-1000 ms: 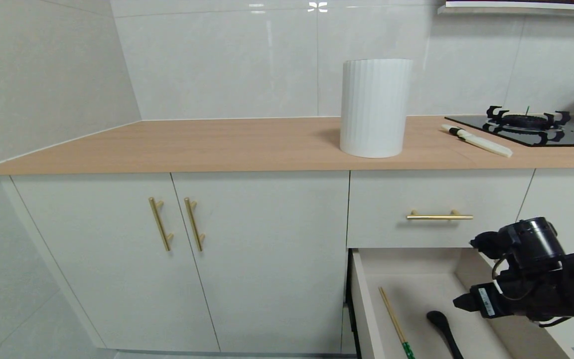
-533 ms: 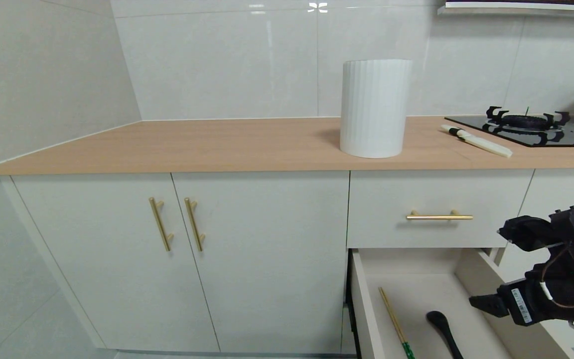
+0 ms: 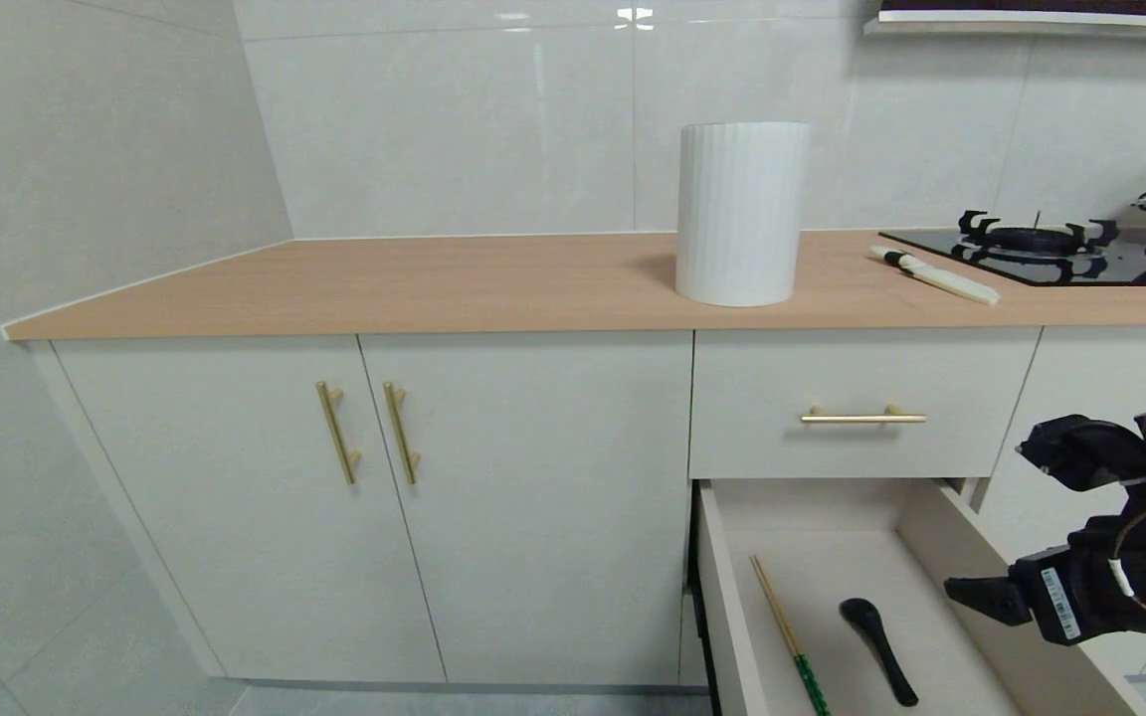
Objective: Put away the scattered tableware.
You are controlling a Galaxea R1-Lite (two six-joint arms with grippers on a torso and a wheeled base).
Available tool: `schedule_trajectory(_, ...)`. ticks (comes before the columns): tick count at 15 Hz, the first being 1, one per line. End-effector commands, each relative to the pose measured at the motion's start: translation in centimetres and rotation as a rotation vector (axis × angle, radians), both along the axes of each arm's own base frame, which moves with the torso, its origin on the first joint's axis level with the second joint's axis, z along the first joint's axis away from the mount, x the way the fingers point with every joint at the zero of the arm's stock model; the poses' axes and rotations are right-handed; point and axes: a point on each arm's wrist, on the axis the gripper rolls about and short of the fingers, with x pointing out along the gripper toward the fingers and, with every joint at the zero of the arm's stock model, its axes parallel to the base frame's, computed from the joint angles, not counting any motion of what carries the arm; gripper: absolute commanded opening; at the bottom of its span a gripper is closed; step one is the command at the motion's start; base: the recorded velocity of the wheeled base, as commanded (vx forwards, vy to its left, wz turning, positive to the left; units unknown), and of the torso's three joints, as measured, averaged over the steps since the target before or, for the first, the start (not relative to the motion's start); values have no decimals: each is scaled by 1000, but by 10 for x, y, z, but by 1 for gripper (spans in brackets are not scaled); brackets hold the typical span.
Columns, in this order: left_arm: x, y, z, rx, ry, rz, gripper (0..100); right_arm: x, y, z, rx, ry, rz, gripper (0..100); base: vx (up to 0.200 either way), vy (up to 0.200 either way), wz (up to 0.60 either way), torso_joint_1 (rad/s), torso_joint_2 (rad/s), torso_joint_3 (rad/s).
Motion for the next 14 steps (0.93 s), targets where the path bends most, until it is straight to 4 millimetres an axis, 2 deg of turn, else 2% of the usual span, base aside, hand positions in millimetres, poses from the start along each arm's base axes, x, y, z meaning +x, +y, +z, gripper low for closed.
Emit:
schedule_trajectory(1, 0, 0, 0, 0, -1, 0, 100, 0, 0, 0, -3, 0, 4, 100, -200, 0, 0, -2, 2, -2)
schedule_trajectory(5, 0, 0, 0, 0, -1, 0, 100, -1, 2, -3, -15, 22, 19, 100, -200, 0, 0, 0, 6, 7)
schedule_trajectory(11, 0, 0, 0, 0, -1, 0, 100, -5, 6, -13, -47, 101, 62, 100, 0, 0, 0, 0, 0, 0)
schedule_trajectory(12, 0, 0, 0, 0, -1, 0, 100, -5, 14, -26, -70, 159, 111, 100, 0, 0, 0, 0, 0, 0)
schedule_trajectory(14, 0, 0, 0, 0, -1, 0, 100, -5, 21, -35, -85, 199, 144, 100, 0, 0, 0, 0, 0, 0)
